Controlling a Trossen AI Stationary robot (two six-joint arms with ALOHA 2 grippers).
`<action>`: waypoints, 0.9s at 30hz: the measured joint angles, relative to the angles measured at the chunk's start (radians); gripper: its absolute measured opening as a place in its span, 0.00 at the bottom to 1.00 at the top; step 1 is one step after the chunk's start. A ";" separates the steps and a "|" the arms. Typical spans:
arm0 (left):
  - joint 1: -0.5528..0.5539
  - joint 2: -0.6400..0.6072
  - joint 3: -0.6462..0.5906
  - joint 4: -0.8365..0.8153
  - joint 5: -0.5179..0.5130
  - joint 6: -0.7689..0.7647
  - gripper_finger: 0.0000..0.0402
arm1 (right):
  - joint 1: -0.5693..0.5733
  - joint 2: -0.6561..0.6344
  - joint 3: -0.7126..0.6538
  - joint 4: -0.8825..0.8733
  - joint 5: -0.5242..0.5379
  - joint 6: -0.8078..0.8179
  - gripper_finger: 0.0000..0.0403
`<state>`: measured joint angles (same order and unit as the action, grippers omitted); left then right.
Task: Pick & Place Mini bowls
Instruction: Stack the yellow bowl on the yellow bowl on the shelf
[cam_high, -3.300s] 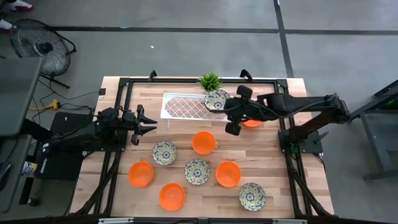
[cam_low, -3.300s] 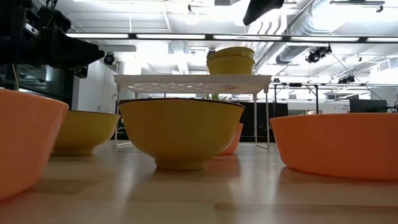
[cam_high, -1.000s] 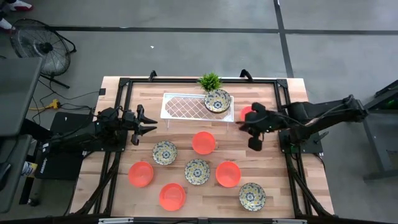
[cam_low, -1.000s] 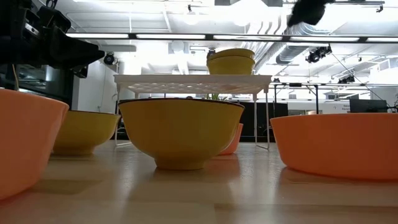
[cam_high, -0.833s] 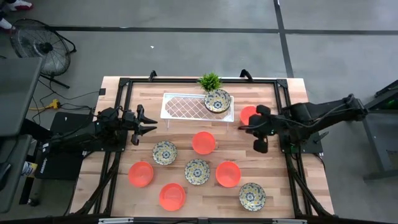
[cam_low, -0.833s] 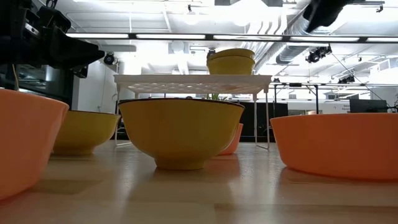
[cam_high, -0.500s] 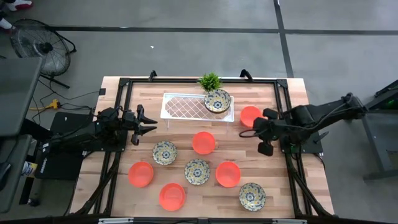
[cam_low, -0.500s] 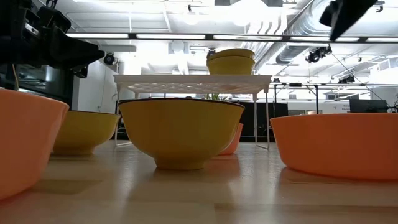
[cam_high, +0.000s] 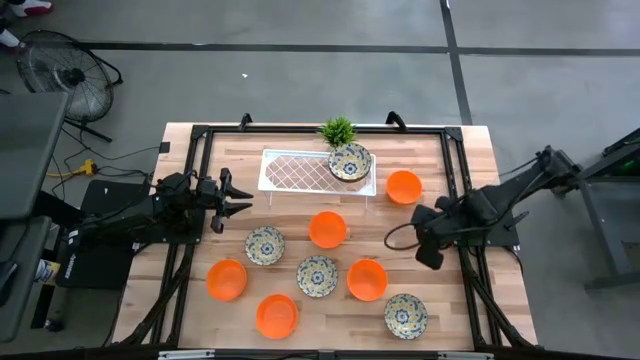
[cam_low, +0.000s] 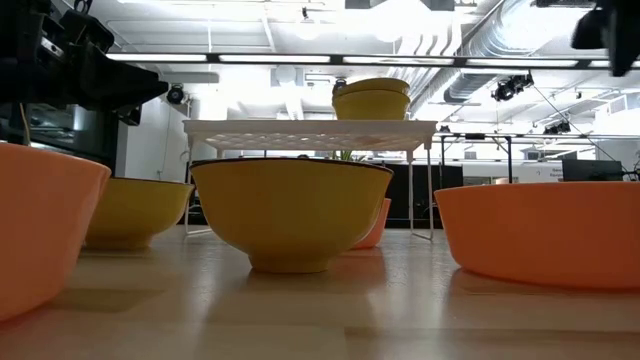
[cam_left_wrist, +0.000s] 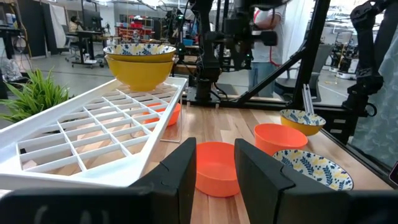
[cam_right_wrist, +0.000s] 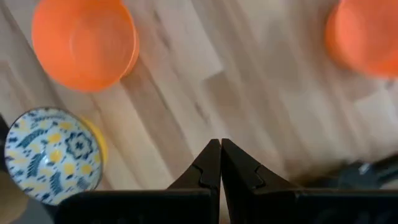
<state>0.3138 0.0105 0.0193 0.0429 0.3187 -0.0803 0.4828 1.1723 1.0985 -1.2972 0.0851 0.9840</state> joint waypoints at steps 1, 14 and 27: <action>0.000 0.000 0.000 0.000 0.000 0.000 0.26 | 0.013 0.011 0.000 0.000 -0.017 0.028 0.00; 0.000 0.000 0.000 0.000 0.000 0.000 0.26 | 0.169 0.096 0.000 0.021 -0.130 0.306 0.00; 0.000 0.000 0.000 0.000 0.001 0.000 0.26 | 0.251 0.261 -0.001 0.254 -0.201 0.423 0.00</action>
<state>0.3138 0.0105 0.0193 0.0429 0.3199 -0.0803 0.7339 1.4335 1.0977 -1.0430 -0.1157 1.4072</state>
